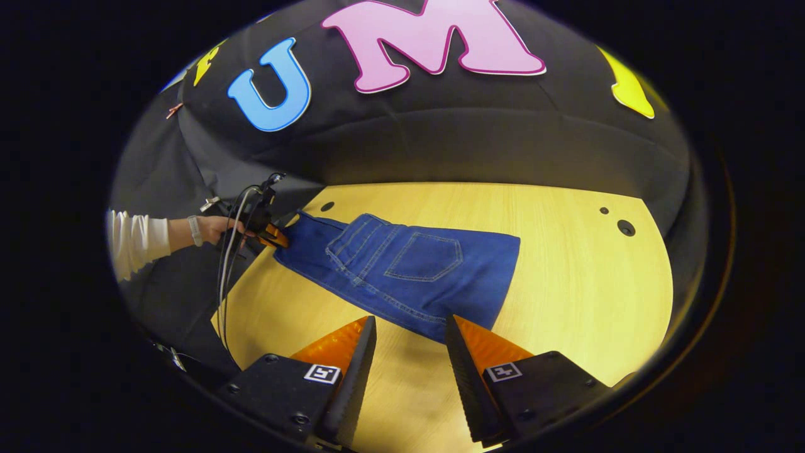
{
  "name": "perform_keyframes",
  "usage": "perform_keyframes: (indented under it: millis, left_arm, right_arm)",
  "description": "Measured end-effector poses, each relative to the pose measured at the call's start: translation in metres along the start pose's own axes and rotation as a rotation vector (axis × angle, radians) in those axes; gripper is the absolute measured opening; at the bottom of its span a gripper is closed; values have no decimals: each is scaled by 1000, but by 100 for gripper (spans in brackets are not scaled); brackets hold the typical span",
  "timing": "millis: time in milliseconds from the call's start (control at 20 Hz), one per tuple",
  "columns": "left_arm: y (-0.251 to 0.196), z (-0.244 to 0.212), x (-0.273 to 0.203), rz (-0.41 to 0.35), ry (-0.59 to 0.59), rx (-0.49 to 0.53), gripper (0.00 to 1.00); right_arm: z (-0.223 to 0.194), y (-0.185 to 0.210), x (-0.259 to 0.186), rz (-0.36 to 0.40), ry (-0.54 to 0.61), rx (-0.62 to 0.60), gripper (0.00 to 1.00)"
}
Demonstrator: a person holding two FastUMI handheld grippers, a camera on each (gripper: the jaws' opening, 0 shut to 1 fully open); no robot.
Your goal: Grasp the waist and the cuffs of the jeans and fold them to make the two legs overlap; first hold the waist and fold one-third of the jeans toward the cuffs, then hold the cuffs and fold the remaining one-third in the same direction to finish folding.
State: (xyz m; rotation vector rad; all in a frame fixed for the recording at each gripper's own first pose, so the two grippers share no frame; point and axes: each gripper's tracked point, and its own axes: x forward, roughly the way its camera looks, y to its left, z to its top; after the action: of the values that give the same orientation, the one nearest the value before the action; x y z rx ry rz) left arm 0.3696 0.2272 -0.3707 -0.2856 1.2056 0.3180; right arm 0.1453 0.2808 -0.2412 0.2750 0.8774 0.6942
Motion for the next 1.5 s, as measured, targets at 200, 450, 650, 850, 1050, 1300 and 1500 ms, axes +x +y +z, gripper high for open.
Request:
perform_keyframes:
  millis: [200,450,650,850,1050,1300,1500]
  left_arm:
    - [-15,6,-34,-78,-32,-31,11]
    - [-93,36,-147,-297,-216,76,11]
    - [-198,35,-237,-459,-328,207,11]
    - [-315,-5,-281,-554,-380,434,10]
    - [-420,-85,-217,-553,-317,623,10]
    - [-429,-182,-80,-280,-133,866,11]
    - [-444,-197,-74,-257,-145,920,25]
  right_arm:
    - [-2,3,0,9,-1,-36,69]
    - [9,10,-8,19,-37,-17,69]
    - [17,11,-19,15,-85,0,69]
    - [22,0,-48,-10,-129,-4,68]
    - [14,-30,-74,-66,-156,20,69]
    - [3,-62,-96,-101,-176,69,68]
    - [-5,-83,-101,-91,-152,56,68]
